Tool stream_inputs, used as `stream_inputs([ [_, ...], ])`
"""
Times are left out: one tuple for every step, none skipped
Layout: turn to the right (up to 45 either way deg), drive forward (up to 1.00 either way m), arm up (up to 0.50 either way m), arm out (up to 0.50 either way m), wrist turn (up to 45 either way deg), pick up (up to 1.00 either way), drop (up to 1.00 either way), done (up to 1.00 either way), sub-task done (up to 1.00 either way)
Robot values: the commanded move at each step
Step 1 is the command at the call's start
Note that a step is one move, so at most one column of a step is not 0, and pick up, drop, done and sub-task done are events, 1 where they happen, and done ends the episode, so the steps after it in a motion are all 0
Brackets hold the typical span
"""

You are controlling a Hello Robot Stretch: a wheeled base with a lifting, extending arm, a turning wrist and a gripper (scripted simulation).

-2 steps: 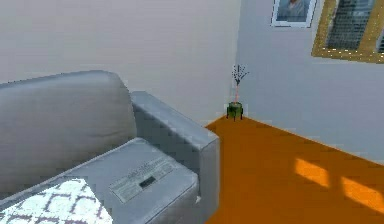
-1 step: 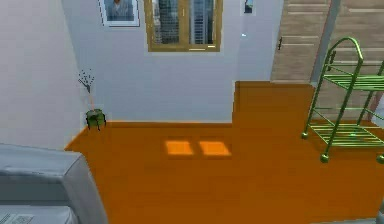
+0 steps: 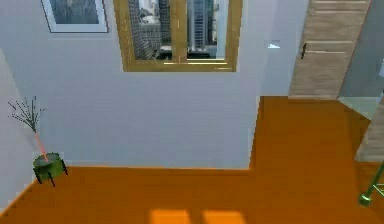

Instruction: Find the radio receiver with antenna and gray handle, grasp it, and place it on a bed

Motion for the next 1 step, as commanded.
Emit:
stream_inputs([
  [39.0, 0.0, 0.0, 0.0, 0.0, 0.0, 0.0, 0.0, 0.0],
])
